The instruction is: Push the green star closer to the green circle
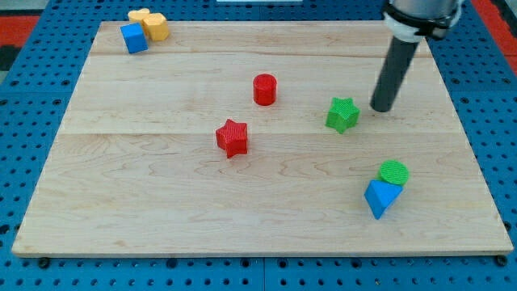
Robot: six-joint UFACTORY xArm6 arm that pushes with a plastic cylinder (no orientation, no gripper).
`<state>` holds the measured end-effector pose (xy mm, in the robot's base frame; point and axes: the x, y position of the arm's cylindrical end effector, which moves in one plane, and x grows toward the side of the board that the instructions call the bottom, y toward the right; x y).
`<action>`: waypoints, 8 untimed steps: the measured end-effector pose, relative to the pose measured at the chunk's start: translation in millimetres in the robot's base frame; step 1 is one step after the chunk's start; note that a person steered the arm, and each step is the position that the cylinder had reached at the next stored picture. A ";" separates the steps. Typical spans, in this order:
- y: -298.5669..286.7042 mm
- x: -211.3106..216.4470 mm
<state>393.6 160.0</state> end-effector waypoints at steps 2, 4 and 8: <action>-38.9 -18.3; -47.9 16.5; -74.8 57.1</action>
<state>450.7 85.2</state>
